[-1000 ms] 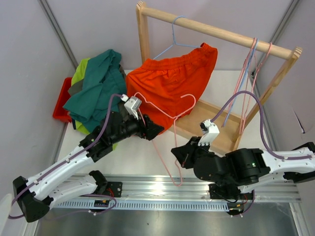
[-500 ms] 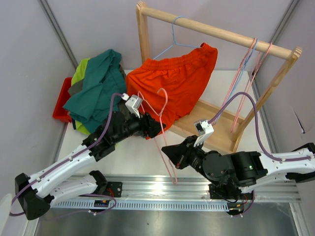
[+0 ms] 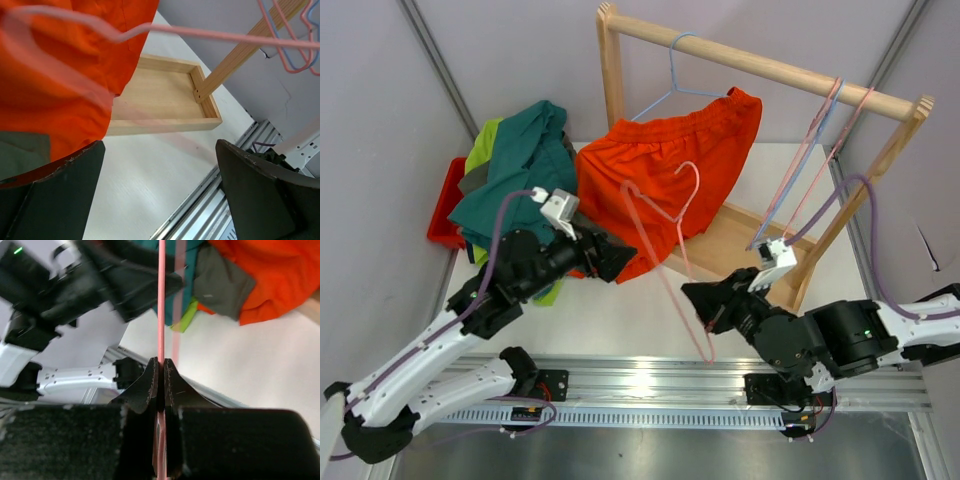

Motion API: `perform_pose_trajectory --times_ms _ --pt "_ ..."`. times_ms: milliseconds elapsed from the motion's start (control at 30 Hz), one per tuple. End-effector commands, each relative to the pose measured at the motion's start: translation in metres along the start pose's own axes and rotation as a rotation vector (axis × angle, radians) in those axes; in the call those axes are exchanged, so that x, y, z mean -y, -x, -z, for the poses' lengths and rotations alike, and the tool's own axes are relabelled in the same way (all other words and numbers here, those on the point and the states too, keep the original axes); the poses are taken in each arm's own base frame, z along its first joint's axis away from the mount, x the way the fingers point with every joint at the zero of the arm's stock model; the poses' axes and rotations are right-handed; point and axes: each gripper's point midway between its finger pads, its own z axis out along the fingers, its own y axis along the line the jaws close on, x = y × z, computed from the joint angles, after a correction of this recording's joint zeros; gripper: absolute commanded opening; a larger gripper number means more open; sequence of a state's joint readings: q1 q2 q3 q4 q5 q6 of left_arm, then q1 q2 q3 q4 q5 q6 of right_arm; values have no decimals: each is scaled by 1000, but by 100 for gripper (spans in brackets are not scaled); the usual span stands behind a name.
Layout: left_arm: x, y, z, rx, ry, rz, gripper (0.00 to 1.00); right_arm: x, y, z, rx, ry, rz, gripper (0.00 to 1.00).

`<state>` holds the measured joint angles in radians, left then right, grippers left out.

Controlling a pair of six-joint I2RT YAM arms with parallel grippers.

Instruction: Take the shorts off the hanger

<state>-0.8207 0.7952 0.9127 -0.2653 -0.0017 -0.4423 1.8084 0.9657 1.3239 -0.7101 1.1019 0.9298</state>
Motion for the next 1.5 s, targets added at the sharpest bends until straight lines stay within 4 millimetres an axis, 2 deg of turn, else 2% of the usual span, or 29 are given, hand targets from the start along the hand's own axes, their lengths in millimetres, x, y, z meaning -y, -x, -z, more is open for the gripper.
perform_pose_trajectory --times_ms 0,133,233,333,433,533,567,633,667,700,733,767,800,833,1033,1133,1333,1467 --pt "-7 17 28 30 59 -55 99 37 49 11 164 -126 -61 0" --pt "3 33 51 83 23 -42 99 55 55 14 200 -181 -24 0" --pt "20 49 69 128 -45 -23 99 62 64 15 228 -208 -13 0" --pt "26 59 83 159 -70 -21 99 67 79 20 258 -222 -19 0" --pt "12 47 85 136 -12 -45 99 64 98 23 298 -234 4 0" --pt "-4 28 84 95 42 -53 99 58 119 25 342 -265 55 0" --pt "-10 16 81 69 55 -55 99 59 127 26 369 -291 73 0" --pt "-12 13 86 81 53 -46 99 55 143 30 397 -328 121 0" --pt "-16 4 84 64 62 -45 99 59 153 35 428 -381 136 0" --pt "-19 3 86 67 70 -42 99 50 168 39 452 -385 -30 0" --pt "-20 1 89 69 71 -42 99 59 163 41 414 -440 136 0" --pt "-22 -3 88 62 76 -41 99 59 170 41 424 -433 107 0" --pt "-24 -8 88 53 84 -40 99 69 177 43 443 -467 147 0" --pt "-25 -9 89 50 83 -39 99 71 188 47 464 -468 91 0" --pt "-29 -21 86 33 86 -27 99 94 212 60 521 -586 79 0" --pt "-31 -25 84 26 88 -23 99 98 223 62 535 -618 106 0" --pt "-30 -27 81 29 79 -12 99 100 236 54 573 -684 175 0" --pt "-31 -30 79 24 82 -9 99 97 234 44 579 -686 194 0"
